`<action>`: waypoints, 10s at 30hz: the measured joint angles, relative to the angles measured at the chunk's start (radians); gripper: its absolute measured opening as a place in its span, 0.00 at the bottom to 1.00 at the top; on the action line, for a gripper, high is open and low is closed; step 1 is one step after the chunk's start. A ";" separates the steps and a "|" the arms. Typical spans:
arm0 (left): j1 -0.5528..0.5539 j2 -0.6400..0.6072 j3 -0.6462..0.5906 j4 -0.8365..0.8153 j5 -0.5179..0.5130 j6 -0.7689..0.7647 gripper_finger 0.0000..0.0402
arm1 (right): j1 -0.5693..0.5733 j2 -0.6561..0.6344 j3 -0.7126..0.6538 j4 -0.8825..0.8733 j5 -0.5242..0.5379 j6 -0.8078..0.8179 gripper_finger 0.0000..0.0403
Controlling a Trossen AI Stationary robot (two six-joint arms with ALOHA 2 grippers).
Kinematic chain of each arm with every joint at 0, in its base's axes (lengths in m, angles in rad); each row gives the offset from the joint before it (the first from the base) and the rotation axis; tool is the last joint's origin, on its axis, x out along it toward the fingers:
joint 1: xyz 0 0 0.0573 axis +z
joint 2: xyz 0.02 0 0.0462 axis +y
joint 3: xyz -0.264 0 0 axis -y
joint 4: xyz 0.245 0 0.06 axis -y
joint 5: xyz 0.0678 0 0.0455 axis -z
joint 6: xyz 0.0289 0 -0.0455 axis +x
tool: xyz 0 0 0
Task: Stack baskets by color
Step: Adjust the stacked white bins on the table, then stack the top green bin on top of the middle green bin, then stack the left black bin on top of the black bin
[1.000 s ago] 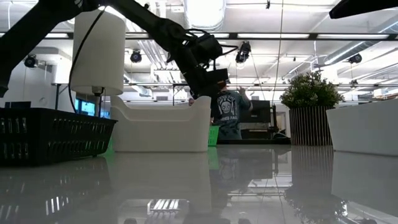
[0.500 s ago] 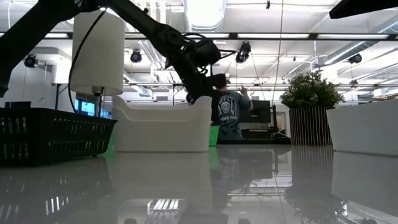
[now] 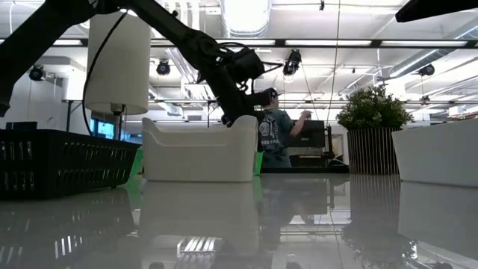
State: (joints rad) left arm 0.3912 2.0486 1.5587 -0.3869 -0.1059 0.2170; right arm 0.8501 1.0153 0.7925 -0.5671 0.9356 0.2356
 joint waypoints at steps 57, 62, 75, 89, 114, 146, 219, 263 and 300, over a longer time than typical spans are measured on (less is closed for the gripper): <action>0.115 -0.292 -0.203 -0.118 -0.027 1.097 0.35 | 0.000 0.000 -0.002 0.086 0.086 0.168 0.07; 0.084 -0.331 -0.213 -0.126 -0.007 1.031 0.35 | 0.000 -0.001 -0.002 0.086 0.087 0.161 0.07; -0.004 -0.338 -0.246 -0.243 0.003 0.854 0.35 | 0.000 -0.013 -0.001 0.085 0.087 0.158 0.07; 0.034 -0.346 -0.247 -0.196 -0.053 1.000 0.35 | 0.000 -0.013 0.001 0.084 0.087 0.157 0.07; 0.119 -0.214 -0.259 -0.070 0.070 1.056 0.35 | 0.000 -0.013 0.001 0.075 0.087 0.161 0.07; -0.007 -0.262 -0.244 -0.040 -0.163 1.061 0.01 | 0.000 -0.013 0.001 0.079 0.084 0.157 0.07; -0.391 -0.756 -0.612 -0.671 -0.251 -0.160 0.20 | 0.000 -0.013 0.000 0.076 0.076 0.044 0.07; -0.773 -0.748 -0.581 -0.693 0.077 -1.652 0.21 | 0.000 -0.013 0.000 0.056 0.052 -0.132 0.07; -0.779 -0.658 -0.671 -0.640 0.085 -1.646 0.44 | 0.000 -0.013 0.000 0.047 0.051 -0.106 0.07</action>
State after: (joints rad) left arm -0.3882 1.3910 0.8877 -1.0266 -0.0204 -1.4285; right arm 0.8501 1.0023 0.7925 -0.5198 0.9867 0.1299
